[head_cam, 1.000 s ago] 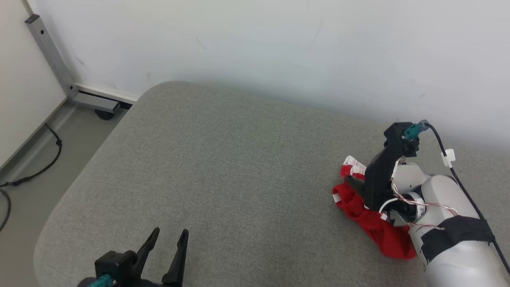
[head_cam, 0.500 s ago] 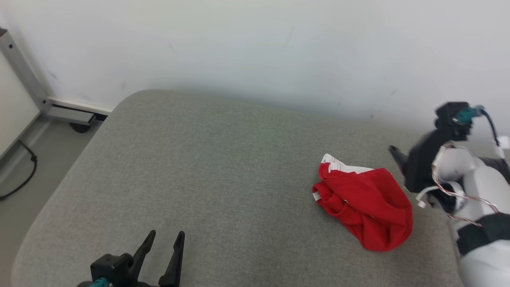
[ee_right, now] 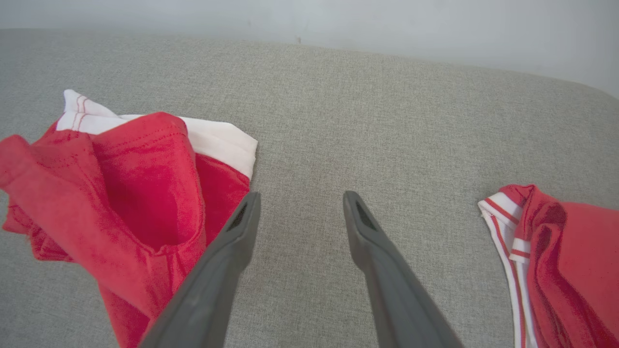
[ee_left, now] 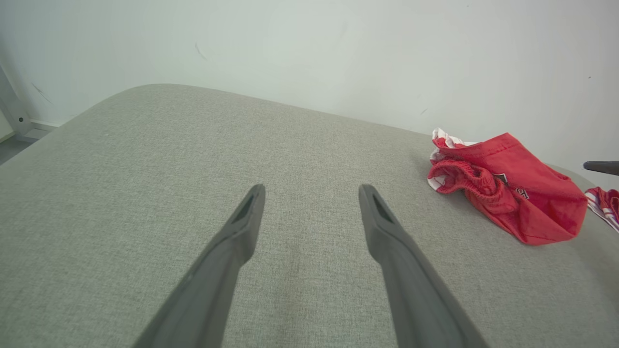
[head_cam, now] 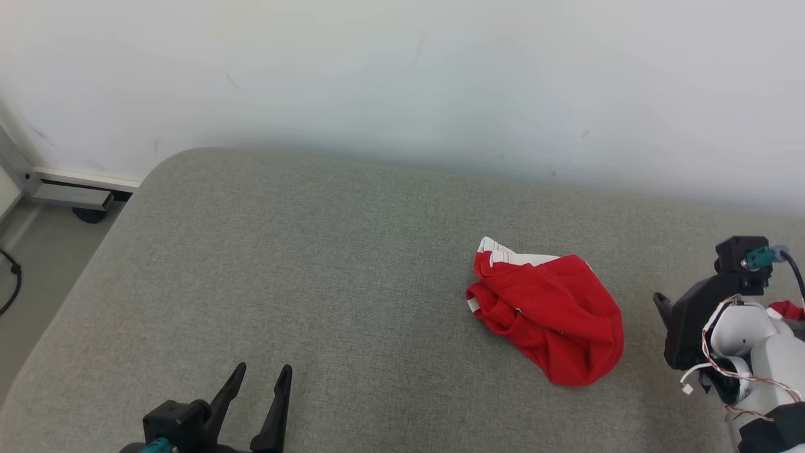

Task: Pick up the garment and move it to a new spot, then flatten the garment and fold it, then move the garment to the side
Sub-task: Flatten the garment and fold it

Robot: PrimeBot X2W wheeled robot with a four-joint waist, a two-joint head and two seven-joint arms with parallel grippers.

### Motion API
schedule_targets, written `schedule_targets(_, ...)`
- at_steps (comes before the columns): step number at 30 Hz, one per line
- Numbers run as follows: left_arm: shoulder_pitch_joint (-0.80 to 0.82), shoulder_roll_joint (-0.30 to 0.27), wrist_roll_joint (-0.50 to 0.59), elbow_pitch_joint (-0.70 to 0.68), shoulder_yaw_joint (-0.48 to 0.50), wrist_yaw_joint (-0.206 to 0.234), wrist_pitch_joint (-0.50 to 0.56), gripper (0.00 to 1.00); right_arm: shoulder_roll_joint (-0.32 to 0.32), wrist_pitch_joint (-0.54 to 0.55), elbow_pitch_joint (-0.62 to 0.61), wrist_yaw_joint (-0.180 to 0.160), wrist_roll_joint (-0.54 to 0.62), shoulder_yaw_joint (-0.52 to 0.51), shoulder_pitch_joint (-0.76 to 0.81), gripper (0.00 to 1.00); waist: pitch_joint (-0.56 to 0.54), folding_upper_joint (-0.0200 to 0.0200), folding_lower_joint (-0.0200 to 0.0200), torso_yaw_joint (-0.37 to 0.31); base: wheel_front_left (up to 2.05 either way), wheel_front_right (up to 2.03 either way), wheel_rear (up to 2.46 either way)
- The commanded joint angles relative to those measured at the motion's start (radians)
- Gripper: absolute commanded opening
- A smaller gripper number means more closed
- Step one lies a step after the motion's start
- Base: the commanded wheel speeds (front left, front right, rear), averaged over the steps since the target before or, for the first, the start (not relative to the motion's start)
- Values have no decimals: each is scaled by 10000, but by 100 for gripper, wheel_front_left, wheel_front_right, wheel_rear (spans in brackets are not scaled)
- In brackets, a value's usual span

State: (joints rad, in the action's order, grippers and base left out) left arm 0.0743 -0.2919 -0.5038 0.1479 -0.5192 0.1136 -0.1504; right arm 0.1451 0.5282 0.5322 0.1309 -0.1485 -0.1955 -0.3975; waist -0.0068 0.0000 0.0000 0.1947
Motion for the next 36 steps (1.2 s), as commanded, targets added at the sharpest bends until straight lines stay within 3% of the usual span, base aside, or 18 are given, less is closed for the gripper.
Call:
schedule_targets(1,94,-91,-21,-26,13,-31,-25,100,-17,-80,38,-8,-50,-4,74,4,10,0,0,5,0,0,0)
schedule_targets(2,105,-104,-23,-25,-1,-43,-15,100,-24,-173,81,-8,-63,11,113,0,19,0,0,17,0,0,0)
schedule_targets(18,293,-312,81,-162,-111,5,141,100,210,-1761,1530,-8,-448,518,-186,0,377,0,0,663,0,0,0)
schedule_targets(36,373,-335,-25,-134,-205,70,97,100,73,-1451,2741,-10,-1021,1283,-1201,0,493,0,0,1104,0,0,0)
